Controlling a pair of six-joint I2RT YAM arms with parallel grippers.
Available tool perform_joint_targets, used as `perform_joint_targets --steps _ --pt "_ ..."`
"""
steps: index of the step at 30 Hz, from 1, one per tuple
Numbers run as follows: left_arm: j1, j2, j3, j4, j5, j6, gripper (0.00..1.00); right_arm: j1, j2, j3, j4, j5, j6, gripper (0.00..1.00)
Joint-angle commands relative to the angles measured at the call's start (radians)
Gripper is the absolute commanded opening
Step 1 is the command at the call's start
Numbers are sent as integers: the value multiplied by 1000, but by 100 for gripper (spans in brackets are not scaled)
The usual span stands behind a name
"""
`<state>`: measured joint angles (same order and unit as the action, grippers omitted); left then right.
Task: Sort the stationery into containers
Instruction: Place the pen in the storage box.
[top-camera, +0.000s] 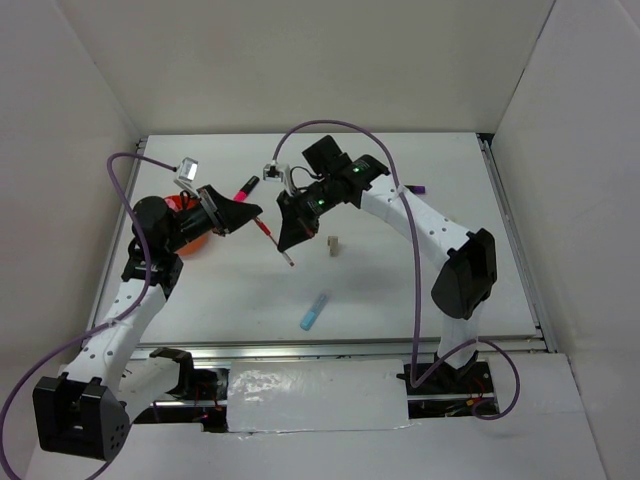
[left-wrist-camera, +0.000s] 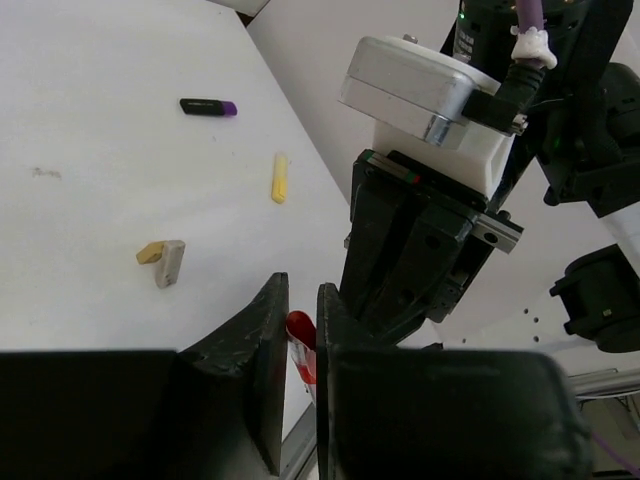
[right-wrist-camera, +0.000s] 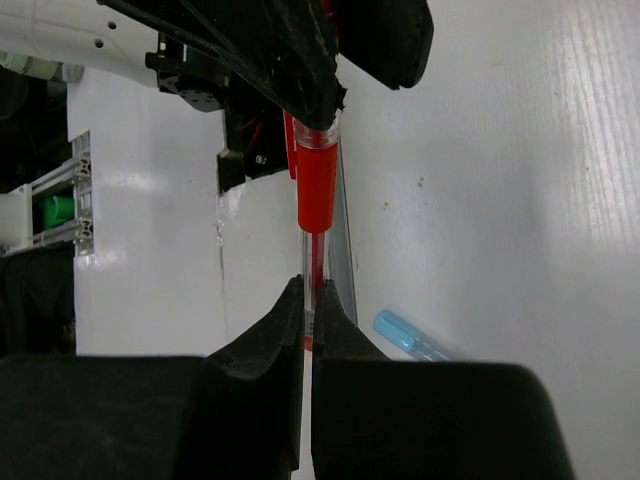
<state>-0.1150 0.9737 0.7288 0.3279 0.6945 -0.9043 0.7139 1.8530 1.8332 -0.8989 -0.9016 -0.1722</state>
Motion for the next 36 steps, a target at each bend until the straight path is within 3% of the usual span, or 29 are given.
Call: perform_joint_targets --steps 1,3,4,7,13,19,24,36 --pt "-3 0 6 27 17 21 0 13 2 60 41 -30 22 0" --pt "-3 -1 33 -34 10 71 0 12 3 67 45 -10 45 17" --pt "-2 -3 65 -68 2 94 0 7 2 70 40 -10 43 50" --pt "5 0 162 -253 -36 253 0 -17 -34 42 43 -8 57 88" --pt "8 66 410 -637 -321 832 0 -129 -136 -57 57 9 60 91" --pt "55 155 498 -699 -490 1134 0 -214 -210 -169 35 53 -13 91" --pt "86 259 550 -710 -585 1237 0 -255 -264 -248 60 69 -18 90" --pt "140 404 558 -684 -589 1306 0 -298 -291 -305 67 82 -33 91"
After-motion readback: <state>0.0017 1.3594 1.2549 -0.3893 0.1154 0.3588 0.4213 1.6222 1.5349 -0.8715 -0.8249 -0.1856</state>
